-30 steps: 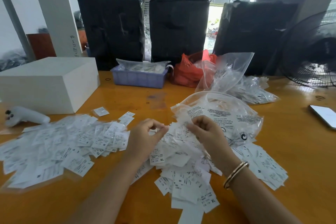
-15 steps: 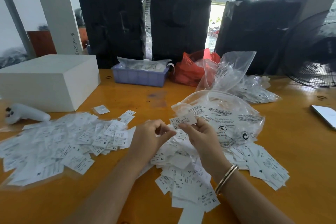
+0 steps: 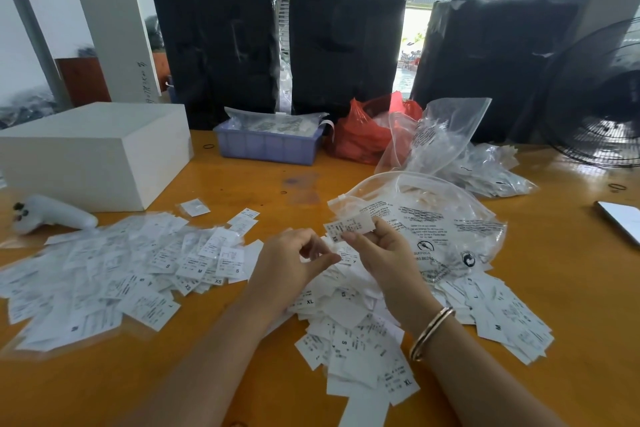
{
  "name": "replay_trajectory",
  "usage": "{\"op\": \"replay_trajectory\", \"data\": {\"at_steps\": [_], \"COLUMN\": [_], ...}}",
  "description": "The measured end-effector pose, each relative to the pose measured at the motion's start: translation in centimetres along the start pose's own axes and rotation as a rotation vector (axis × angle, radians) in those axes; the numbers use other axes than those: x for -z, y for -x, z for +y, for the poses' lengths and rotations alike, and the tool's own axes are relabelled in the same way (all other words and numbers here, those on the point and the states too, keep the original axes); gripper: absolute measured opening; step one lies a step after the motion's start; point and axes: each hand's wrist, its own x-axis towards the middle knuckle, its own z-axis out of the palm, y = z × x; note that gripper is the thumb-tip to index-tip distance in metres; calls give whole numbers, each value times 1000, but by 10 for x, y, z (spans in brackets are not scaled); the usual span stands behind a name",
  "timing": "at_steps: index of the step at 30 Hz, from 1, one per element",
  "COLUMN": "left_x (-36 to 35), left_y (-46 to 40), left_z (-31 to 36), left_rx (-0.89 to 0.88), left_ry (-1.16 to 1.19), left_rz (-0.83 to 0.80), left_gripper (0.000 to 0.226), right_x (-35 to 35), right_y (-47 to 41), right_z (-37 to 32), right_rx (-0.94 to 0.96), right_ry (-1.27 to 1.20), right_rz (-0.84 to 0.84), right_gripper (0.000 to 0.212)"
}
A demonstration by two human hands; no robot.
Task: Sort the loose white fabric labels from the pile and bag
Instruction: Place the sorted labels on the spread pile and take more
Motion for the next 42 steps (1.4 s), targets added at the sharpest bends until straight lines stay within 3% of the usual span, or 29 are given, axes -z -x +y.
{"op": "replay_trajectory", "data": {"at_steps": [11, 16, 21, 27, 37, 42], "left_x": [0, 2, 3, 2, 2, 3], "left_y": [2, 1, -2, -2, -2, -2], "left_z": [1, 1, 3, 1, -1, -1], "left_rx": [0, -2, 12, 4, -35, -1], "left_ry": [56, 69, 97, 128, 132, 121], "left_rz": [9, -8, -58, -88, -93, -80], "left_gripper": [15, 9, 5, 4, 7, 8], "right_x": [6, 6, 6, 3, 3, 6], "right_y": [1, 1, -1, 1, 1, 1], "right_z": [1, 0, -1, -1, -3, 0], "right_rx": [8, -42, -117, -125, -124, -101], "right_ry": [68, 126, -42, -22, 12, 149], "right_rz": [-69, 1, 63, 68, 72, 41], "right_gripper": [10, 39, 27, 18, 30, 31]}}
